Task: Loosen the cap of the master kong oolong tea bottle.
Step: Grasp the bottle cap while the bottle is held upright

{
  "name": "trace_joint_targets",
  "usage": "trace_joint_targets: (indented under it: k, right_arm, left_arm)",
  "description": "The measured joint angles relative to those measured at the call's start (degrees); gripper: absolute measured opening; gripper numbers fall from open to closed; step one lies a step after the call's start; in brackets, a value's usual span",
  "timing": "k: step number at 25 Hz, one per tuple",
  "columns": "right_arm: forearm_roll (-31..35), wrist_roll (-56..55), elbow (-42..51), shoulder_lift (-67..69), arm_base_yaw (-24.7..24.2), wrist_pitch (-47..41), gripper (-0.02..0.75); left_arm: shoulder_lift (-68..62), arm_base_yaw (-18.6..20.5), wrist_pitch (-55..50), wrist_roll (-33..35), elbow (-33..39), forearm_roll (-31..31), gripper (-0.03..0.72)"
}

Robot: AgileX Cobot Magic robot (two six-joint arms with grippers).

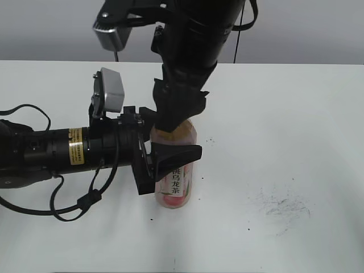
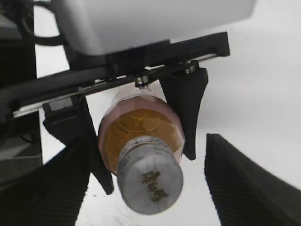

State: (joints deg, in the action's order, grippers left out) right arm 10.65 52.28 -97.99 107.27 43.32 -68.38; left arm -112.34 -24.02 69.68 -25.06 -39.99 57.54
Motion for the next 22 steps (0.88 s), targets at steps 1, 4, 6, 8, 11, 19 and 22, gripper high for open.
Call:
trace_joint_targets:
  k: [1, 4, 6, 8, 11, 19, 22]
  right_arm:
    - [0.00, -4.42, 0.00, 0.00, 0.00, 0.00, 0.566]
    - [-0.32, -15.41, 0.00, 0.00, 0.00, -0.06, 0.566]
    - [-0.38, -20.84, 0.00, 0.00, 0.00, -0.37, 0.566]
    - [-0.59, -24.72, 0.00, 0.00, 0.00, -0.86, 0.566]
    - [-1.92, -30.47, 0.00, 0.00, 0.00, -1.04, 0.566]
    - [-2.97, -35.94, 0.00, 0.00, 0.00, -1.28, 0.422]
    - [-2.97, -36.08, 0.00, 0.00, 0.00, -1.34, 0.358]
  left_arm:
    - [0.00, 0.00, 0.00, 0.00, 0.00, 0.00, 0.448]
    - [0.00, 0.00, 0.00, 0.00, 0.00, 0.00, 0.448]
    - [0.00, 0.00, 0.00, 0.00, 0.00, 0.00, 0.448]
    - [0.00, 0.00, 0.00, 0.00, 0.00, 0.00, 0.448]
    - [0.00, 0.00, 0.00, 0.00, 0.00, 0.00, 0.448]
    - [0.00, 0.00, 0.00, 0.00, 0.00, 0.00, 0.448]
    - [0.00, 0.00, 0.00, 0.00, 0.00, -0.06, 0.448]
